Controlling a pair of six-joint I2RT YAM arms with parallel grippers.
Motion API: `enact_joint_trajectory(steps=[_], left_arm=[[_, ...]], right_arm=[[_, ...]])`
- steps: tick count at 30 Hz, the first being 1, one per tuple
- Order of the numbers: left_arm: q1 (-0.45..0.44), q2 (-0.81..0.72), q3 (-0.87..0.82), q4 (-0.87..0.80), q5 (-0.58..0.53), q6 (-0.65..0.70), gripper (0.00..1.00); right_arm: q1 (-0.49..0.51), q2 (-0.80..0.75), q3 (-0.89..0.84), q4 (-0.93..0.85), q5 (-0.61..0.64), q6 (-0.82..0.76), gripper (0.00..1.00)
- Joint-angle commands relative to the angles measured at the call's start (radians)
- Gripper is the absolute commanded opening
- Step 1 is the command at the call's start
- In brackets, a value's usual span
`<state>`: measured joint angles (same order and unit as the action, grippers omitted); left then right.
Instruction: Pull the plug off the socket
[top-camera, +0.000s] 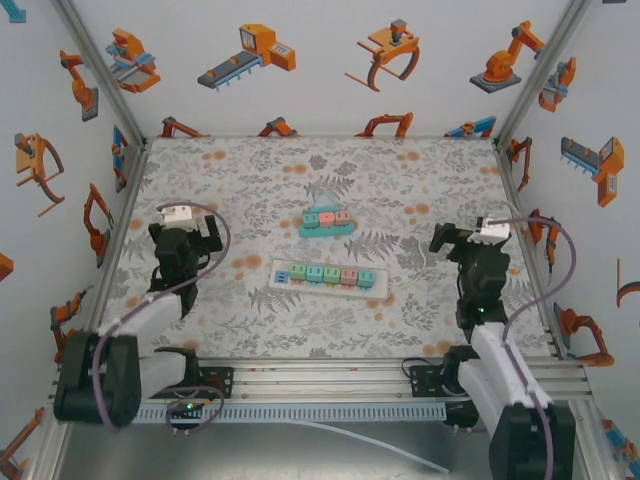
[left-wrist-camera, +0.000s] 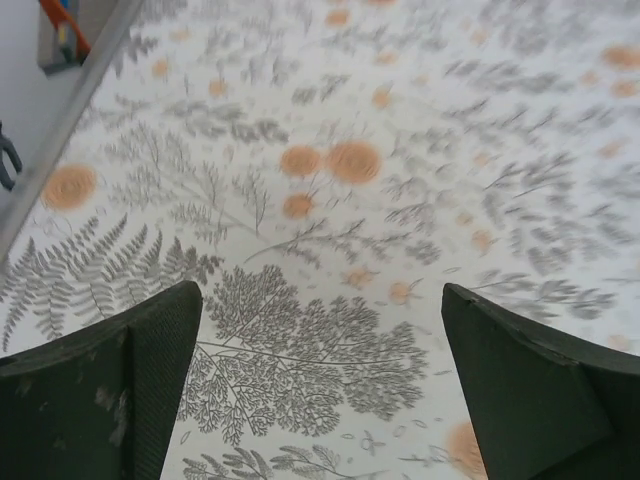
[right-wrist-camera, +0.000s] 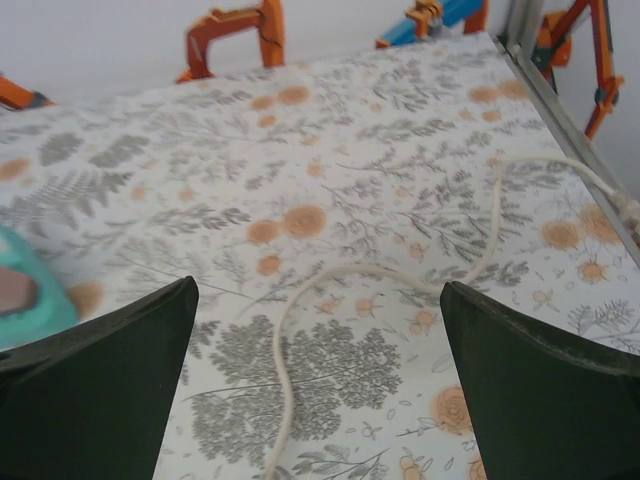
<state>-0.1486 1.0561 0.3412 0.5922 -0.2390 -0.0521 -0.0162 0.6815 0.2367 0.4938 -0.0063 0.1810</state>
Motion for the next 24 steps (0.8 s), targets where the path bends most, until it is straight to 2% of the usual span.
enact_joint_trajectory(steps=[1, 3, 5, 8, 10, 15, 20, 24], left_arm=[[-0.009, -0.195, 0.063, -0.308, 0.09, -0.134, 0.97], [-0.019, -0.302, 0.078, -0.416, 0.15, -0.304, 0.97], [-0.037, -0.358, 0.052, -0.41, 0.246, -0.467, 0.97], [-0.095, -0.359, 0.068, -0.436, 0.384, -0.561, 0.97], [-0.167, -0.339, 0.117, -0.545, 0.379, -0.55, 0.97], [-0.339, -0.256, 0.207, -0.715, 0.397, -0.458, 0.97], [-0.363, -0.137, 0.249, -0.8, 0.449, -0.414, 0.97], [-0.364, -0.066, 0.258, -0.809, 0.425, -0.387, 0.97]], right_arm=[[0.007, -0.16, 0.015, -0.274, -0.167, 0.021, 0.99], [0.009, -0.246, 0.039, -0.361, -0.281, -0.006, 0.99], [0.011, -0.301, 0.052, -0.401, -0.382, -0.015, 0.99], [0.03, -0.337, 0.043, -0.341, -0.499, 0.019, 0.96], [0.054, -0.327, 0.041, -0.289, -0.587, 0.015, 0.95], [0.151, -0.225, 0.082, -0.262, -0.663, -0.072, 0.96], [0.308, -0.087, 0.14, -0.346, -0.671, -0.283, 0.96], [0.405, 0.026, 0.207, -0.492, -0.58, -0.462, 0.96]])
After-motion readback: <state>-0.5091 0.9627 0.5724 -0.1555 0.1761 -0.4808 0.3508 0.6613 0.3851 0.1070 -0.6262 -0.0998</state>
